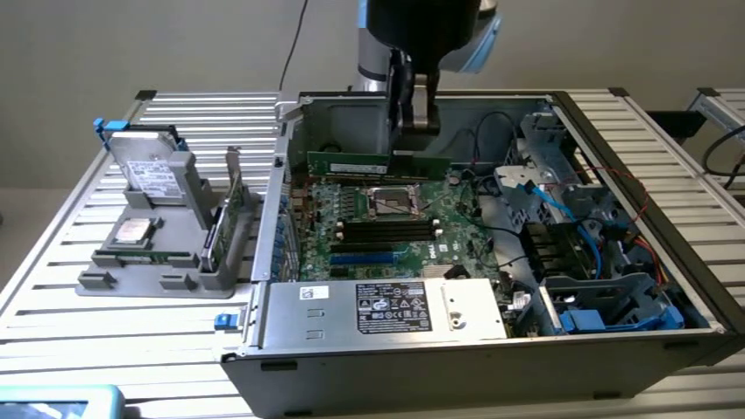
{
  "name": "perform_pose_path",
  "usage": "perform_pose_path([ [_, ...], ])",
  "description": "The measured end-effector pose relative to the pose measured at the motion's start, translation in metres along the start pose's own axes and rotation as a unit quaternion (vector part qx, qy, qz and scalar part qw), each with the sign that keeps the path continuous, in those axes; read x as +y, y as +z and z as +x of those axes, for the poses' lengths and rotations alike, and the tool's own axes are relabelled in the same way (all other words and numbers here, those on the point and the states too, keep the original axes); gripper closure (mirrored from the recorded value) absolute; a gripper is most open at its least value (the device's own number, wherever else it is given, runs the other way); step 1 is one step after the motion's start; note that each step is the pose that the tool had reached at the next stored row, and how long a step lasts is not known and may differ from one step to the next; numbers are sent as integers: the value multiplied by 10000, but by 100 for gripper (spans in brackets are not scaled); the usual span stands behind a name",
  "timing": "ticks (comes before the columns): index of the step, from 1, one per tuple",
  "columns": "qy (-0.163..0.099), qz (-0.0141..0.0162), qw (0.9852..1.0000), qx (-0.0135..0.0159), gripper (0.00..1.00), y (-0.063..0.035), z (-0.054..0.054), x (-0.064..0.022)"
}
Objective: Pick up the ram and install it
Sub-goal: 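Pick up the ram and move it above insertion slot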
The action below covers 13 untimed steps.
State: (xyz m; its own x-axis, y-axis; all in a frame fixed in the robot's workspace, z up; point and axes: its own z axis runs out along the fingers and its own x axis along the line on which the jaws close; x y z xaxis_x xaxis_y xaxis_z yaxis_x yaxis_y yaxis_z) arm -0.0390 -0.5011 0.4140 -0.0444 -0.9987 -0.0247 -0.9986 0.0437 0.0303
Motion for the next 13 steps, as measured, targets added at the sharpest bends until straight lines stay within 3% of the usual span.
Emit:
perform_pose_path([
  [2, -14, 43, 10000, 0, 87, 8, -13, -28],
  [6, -44, 189, 9998, -7, 87, 18, -46, -61],
  [10, -51, 224, 9997, -5, 87, 44, -138, -108],
  [13, -56, 253, 9997, 40, 87, 55, -206, -113],
])
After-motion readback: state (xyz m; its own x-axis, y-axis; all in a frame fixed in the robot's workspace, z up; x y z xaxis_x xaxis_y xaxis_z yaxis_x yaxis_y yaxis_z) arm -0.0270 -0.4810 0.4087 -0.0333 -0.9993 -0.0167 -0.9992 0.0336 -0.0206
